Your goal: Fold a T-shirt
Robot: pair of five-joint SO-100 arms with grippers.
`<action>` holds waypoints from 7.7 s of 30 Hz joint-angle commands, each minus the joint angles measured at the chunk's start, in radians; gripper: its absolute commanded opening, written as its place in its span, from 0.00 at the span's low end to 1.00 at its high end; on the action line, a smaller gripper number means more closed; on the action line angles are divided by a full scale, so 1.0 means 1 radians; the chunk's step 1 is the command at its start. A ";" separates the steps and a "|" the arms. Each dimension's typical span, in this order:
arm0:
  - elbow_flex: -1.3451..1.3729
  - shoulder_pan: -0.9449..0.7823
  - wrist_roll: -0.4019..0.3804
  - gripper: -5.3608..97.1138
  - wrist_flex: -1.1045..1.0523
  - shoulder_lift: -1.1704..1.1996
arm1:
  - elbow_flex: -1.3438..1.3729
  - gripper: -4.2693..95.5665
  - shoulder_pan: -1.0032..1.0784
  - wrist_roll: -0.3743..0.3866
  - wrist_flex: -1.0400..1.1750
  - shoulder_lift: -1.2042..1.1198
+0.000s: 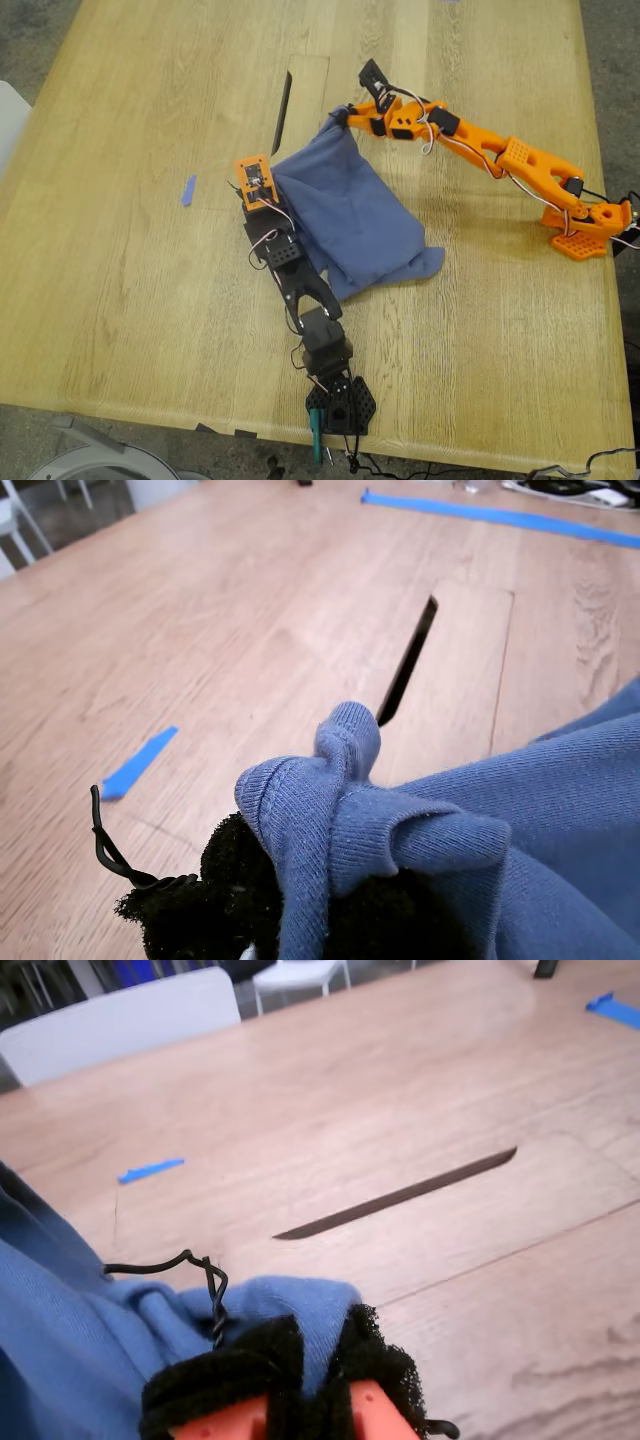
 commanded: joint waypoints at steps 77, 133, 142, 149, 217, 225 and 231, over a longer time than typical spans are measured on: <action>0.253 1.164 -0.054 0.05 1.345 0.980 | 1.764 0.05 -0.552 0.037 0.635 1.425; 0.249 1.307 -0.196 0.79 1.201 0.877 | 2.010 0.35 -0.724 0.106 0.566 1.657; 0.224 1.293 -0.192 0.79 1.129 0.848 | 1.996 0.47 -0.848 0.150 0.561 1.672; 0.218 1.269 -0.187 0.77 1.072 0.830 | 1.970 0.44 -0.836 0.149 0.528 1.660; 1.147 0.202 -0.199 0.05 0.541 1.460 | 2.853 0.05 -0.730 0.100 -0.239 1.885; 1.008 0.250 -0.198 0.05 0.896 1.755 | 2.542 0.05 -0.730 0.094 -0.048 1.842; 0.816 0.347 -0.189 0.05 0.943 1.626 | 2.266 0.05 -0.749 0.094 0.063 1.723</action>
